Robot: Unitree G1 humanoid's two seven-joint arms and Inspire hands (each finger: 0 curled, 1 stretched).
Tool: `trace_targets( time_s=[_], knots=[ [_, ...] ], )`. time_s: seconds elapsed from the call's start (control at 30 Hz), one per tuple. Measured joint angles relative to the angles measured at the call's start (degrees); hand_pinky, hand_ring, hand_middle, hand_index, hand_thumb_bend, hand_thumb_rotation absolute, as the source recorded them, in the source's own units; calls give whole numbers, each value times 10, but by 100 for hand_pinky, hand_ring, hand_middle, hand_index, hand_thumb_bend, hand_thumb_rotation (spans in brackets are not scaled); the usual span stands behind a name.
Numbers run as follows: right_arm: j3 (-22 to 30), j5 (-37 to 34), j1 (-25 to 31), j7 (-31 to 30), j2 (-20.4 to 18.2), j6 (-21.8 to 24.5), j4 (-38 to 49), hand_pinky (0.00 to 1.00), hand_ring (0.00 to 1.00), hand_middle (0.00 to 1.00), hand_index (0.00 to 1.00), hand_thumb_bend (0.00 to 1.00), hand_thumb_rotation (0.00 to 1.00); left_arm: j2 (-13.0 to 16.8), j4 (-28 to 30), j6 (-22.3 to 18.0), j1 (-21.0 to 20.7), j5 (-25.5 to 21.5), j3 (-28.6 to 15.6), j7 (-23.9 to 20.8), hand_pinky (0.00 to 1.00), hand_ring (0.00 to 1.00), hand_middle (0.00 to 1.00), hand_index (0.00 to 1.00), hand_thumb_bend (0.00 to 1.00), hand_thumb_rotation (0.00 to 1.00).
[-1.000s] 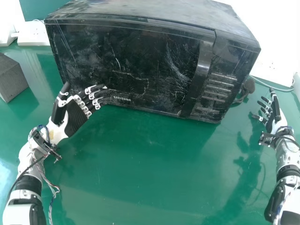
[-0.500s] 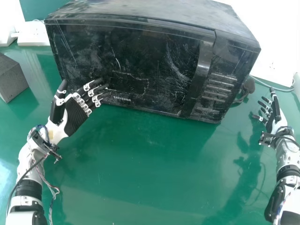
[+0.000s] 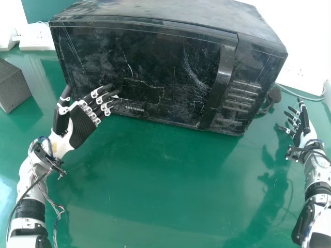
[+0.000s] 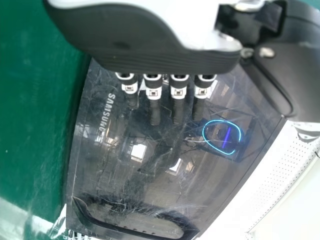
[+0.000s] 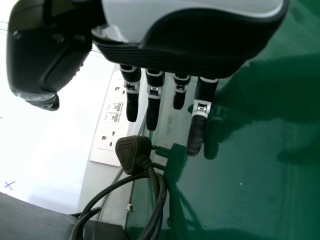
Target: Open the door of oven
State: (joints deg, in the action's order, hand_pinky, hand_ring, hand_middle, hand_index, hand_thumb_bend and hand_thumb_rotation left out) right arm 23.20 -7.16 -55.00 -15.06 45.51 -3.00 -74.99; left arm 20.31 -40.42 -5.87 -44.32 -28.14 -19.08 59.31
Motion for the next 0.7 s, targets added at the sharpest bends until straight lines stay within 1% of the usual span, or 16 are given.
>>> trace_targets(
  time_s=[0.13,0.23,0.3,0.43,0.53,0.57,0.63,0.7],
  knots=[
    [0,0,0,0,0,0,0,76,75,82,86,79,100,1,2,11,0,-7,0,8,87,97,97,95,100,92],
    [0,0,0,0,0,0,0,76,76,83,87,80,100,1,6,13,1,-12,0,12,82,96,97,94,100,92],
    [0,0,0,0,0,0,0,74,75,82,86,81,100,1,15,10,3,-12,0,10,83,97,97,94,100,92],
    [1,0,0,0,0,0,0,75,76,80,84,78,100,3,21,10,3,-12,0,4,86,99,99,94,100,90],
    [0,0,0,-1,0,0,0,77,78,84,86,77,100,4,22,20,3,-12,1,3,89,100,99,94,100,89],
    [-1,0,0,-1,0,0,0,77,78,84,86,77,100,4,22,22,3,-12,2,3,89,100,99,94,100,89],
    [-3,1,0,-1,0,0,0,74,75,83,86,77,100,4,22,23,3,-12,3,2,90,100,98,94,100,88],
    [-4,1,0,0,0,0,1,75,77,84,86,78,100,4,24,23,3,-12,4,1,89,100,98,94,100,89]
  ],
)
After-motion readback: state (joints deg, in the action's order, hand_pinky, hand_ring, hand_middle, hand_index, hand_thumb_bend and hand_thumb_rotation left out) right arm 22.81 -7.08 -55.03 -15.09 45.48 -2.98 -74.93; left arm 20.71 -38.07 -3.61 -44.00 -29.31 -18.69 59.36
